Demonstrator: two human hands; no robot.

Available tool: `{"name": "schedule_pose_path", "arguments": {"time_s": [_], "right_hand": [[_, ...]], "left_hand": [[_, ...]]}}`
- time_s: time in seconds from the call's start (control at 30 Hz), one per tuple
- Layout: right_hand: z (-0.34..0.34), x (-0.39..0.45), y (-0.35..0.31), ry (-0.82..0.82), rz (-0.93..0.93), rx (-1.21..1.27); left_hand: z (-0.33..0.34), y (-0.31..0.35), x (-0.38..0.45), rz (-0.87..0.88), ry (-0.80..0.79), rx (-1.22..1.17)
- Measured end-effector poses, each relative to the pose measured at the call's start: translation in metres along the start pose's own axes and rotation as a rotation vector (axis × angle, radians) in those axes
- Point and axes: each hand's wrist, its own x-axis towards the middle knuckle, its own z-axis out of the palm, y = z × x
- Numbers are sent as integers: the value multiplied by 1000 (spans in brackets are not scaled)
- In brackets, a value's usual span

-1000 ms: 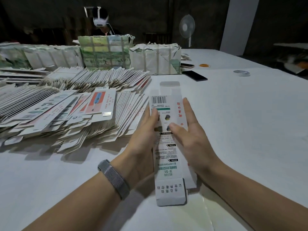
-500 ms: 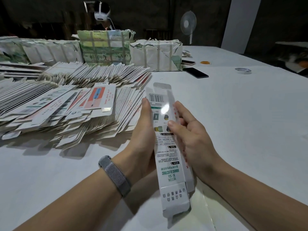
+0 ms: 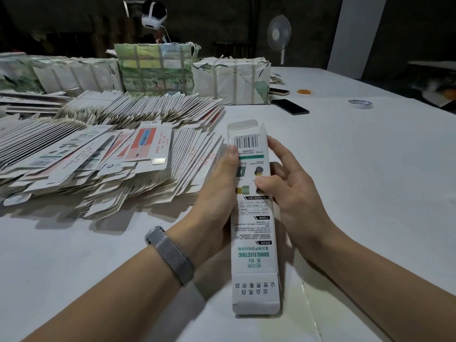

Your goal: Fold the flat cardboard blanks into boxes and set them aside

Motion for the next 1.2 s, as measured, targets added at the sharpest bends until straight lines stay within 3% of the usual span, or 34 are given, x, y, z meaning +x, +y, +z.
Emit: {"name": "schedule_pose_path", "arguments": {"time_s": [0.37,0.73,1.2], "right_hand": [[2,2,-3,38,-38,24],[1,-1,-9,50,3,41],[-3,0,-13,61,37,83]], "left_hand": [[-3,7,0,57,-65,-10],[4,-2,-3,327,-55,29],[5,-2,-4,272,-138,23]]}}
